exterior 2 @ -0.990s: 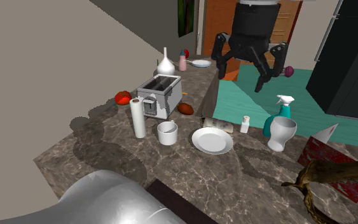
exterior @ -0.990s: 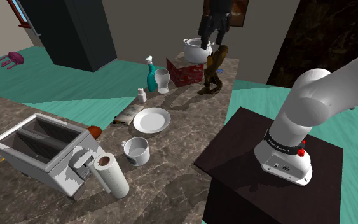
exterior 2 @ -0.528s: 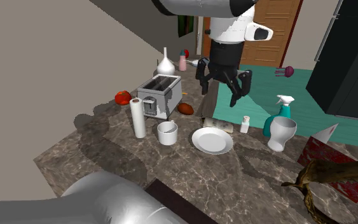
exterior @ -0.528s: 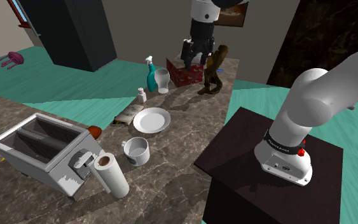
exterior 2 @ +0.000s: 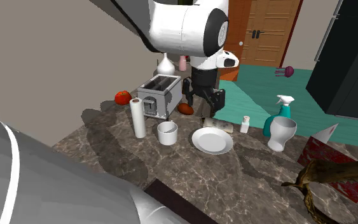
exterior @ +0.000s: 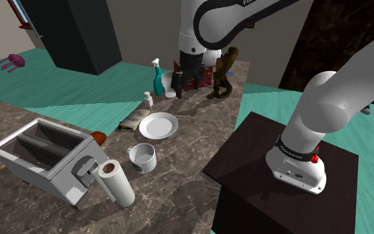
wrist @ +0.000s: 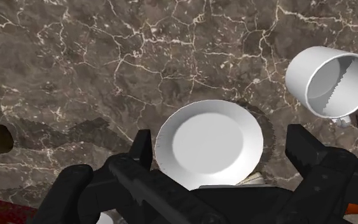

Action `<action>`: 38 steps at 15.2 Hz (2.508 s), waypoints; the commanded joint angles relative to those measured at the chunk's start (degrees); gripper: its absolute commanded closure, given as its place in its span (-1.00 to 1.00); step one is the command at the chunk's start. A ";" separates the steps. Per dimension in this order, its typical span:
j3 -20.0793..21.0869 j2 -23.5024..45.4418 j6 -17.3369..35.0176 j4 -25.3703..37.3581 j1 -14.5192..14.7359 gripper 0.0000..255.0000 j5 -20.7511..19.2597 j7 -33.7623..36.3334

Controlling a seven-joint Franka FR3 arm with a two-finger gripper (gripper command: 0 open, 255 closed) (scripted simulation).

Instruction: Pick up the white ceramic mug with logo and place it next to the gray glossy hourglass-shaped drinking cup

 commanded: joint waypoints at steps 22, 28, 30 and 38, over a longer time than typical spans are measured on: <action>6.72 45.07 25.78 16.42 7.52 -1.00 -26.83 32.36; 4.81 48.52 28.21 17.26 8.99 -1.00 -29.40 34.19; 4.81 48.52 28.21 17.26 8.99 -1.00 -29.39 34.19; 4.82 48.51 28.20 17.25 8.98 1.00 -29.39 34.18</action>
